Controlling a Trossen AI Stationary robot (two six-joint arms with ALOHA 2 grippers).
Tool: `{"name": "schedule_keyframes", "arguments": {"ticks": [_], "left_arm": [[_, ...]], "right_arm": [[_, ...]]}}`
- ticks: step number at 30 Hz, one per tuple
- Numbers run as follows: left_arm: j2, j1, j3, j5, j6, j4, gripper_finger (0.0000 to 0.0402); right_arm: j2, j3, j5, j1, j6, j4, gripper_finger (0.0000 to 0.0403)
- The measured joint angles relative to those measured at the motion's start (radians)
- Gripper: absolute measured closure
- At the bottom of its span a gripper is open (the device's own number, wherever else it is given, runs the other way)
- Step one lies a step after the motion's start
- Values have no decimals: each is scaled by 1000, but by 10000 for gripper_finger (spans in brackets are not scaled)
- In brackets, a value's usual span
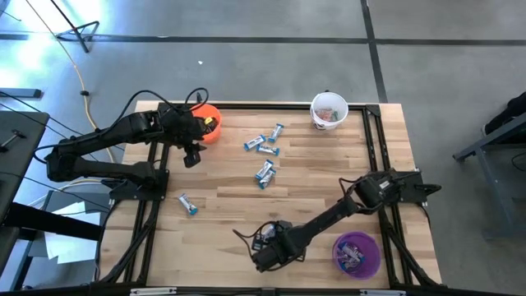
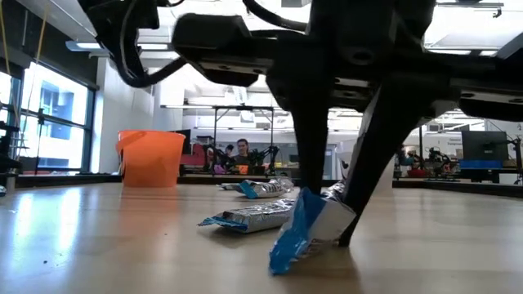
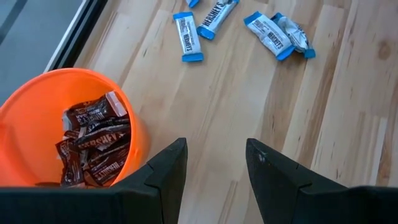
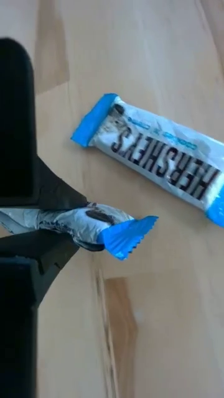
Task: Sort candy
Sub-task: Put the white chocolate into the violet bucket
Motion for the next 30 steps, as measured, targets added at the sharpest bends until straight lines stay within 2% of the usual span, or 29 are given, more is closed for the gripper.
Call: {"name": "schedule_keyframes", "arguments": {"ticks": [7, 13, 16, 20, 26, 30], "left_arm": [[0, 0, 0, 0, -10, 19, 249], [0, 0, 0, 0, -44, 21, 249], [0, 0, 0, 0, -68, 21, 249], [0, 0, 0, 0, -103, 20, 249], [0, 0, 0, 0, -159, 20, 249], [0, 0, 0, 0, -189, 21, 249]], "right_arm": [[6, 182, 116, 26, -40, -122, 398], [5, 368, 202, 60, -41, -357, 398], [4, 457, 207, 83, -41, -485, 400], [-38, 437, 203, 115, -34, -540, 400], [-64, 442, 116, 169, -19, -641, 400], [-87, 444, 94, 201, -17, -656, 400]]}}
